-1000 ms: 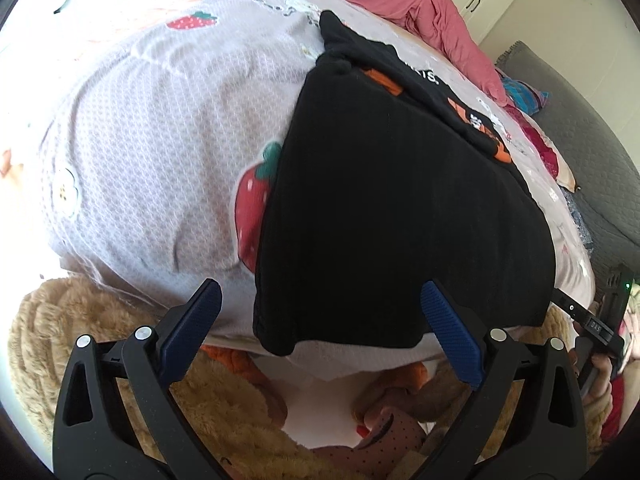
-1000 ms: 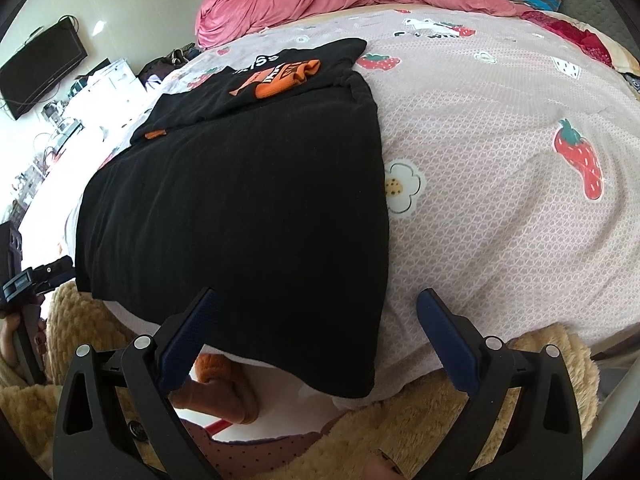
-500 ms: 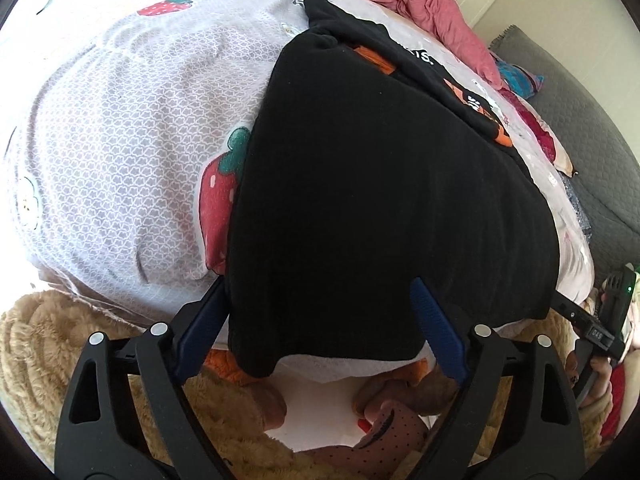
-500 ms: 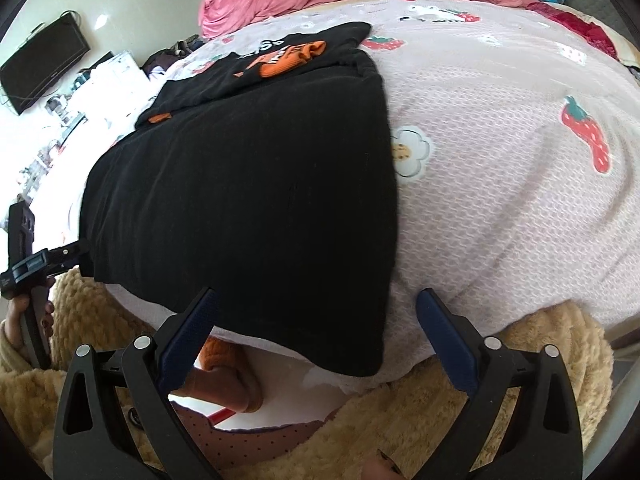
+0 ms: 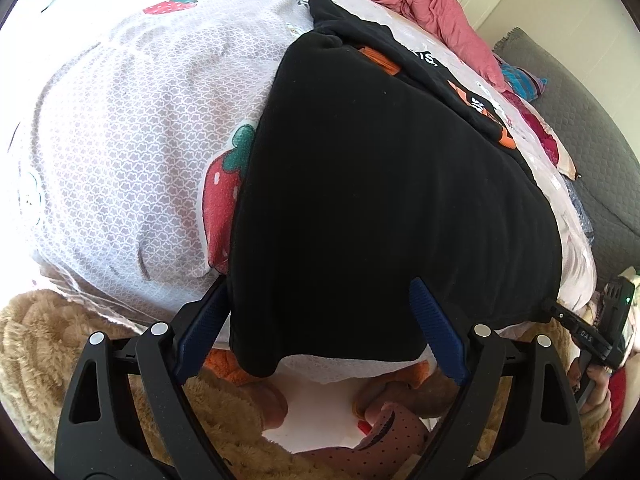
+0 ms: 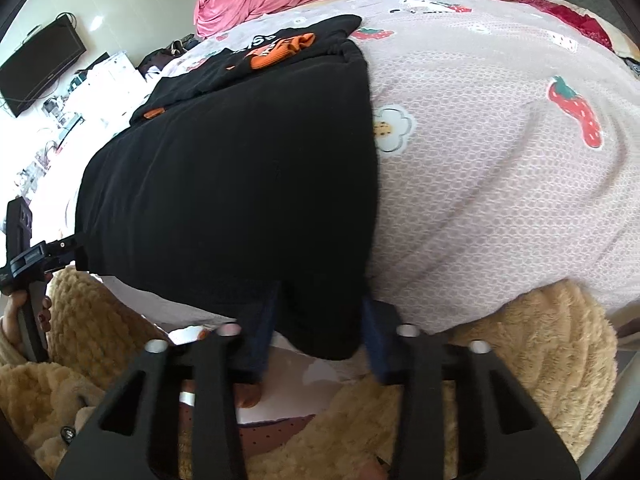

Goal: Fold small clothes
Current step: 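Close the left gripper on the hem while the right gripper holds it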

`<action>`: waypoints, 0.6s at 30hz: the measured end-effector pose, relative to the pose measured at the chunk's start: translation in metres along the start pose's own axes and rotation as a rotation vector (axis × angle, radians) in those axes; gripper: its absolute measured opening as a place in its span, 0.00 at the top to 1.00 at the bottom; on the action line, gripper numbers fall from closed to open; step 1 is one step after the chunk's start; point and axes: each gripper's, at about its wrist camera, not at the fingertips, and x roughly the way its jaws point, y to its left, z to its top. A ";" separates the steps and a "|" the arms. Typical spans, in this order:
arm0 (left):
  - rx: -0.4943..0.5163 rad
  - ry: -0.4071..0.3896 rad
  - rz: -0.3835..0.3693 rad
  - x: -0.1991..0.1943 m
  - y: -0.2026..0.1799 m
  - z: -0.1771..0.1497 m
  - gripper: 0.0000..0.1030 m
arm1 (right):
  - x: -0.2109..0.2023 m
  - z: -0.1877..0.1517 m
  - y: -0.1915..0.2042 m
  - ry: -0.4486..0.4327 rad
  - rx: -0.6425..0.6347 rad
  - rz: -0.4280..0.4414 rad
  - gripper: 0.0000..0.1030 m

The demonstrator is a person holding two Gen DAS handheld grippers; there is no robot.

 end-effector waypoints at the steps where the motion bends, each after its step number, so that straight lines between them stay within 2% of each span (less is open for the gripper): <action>1: -0.005 0.000 0.001 0.000 0.000 0.000 0.21 | 0.000 0.000 -0.003 0.001 0.006 0.007 0.75; 10: -0.009 0.000 0.011 0.000 0.000 0.000 0.21 | 0.001 -0.003 0.000 0.020 0.010 0.027 0.73; 12: -0.006 0.003 0.008 0.000 0.000 0.001 0.21 | 0.003 -0.002 0.002 0.025 0.003 0.027 0.68; 14: -0.008 0.007 0.016 0.000 0.001 0.002 0.26 | 0.004 -0.001 0.003 0.029 0.014 0.042 0.63; 16: -0.013 0.012 0.027 -0.001 0.002 0.003 0.31 | 0.005 0.002 0.003 0.035 0.019 0.050 0.63; 17: -0.016 0.012 0.024 -0.001 0.004 0.003 0.34 | 0.006 0.002 0.003 0.036 0.014 0.048 0.65; 18: -0.021 0.011 0.022 -0.002 0.006 0.003 0.36 | 0.005 0.003 0.005 0.033 0.009 0.045 0.71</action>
